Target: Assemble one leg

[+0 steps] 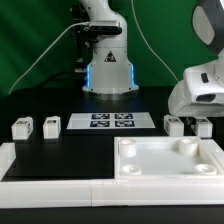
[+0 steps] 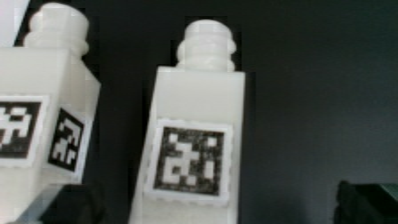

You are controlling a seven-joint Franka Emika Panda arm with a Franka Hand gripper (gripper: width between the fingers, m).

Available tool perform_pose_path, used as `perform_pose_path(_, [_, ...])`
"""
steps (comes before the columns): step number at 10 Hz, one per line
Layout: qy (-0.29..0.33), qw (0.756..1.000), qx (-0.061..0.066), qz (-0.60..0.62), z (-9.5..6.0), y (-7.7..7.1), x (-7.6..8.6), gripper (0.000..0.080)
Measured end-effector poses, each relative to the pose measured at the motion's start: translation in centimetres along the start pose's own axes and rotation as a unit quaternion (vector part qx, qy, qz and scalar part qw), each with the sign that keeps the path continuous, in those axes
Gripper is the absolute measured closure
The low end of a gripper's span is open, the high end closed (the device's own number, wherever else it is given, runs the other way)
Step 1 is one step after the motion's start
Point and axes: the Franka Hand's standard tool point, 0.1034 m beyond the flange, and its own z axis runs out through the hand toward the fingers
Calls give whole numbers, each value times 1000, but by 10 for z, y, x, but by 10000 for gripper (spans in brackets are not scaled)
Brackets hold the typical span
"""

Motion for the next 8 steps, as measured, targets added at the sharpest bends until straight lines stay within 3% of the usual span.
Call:
perform_pose_path(2, [-90, 996, -14, 0, 7, 7, -11, 150])
perform_pose_path(4, [-168, 986, -22, -1, 11, 7, -5, 150])
perform_pose_path(8, [-157, 987, -20, -2, 13, 5, -1, 150])
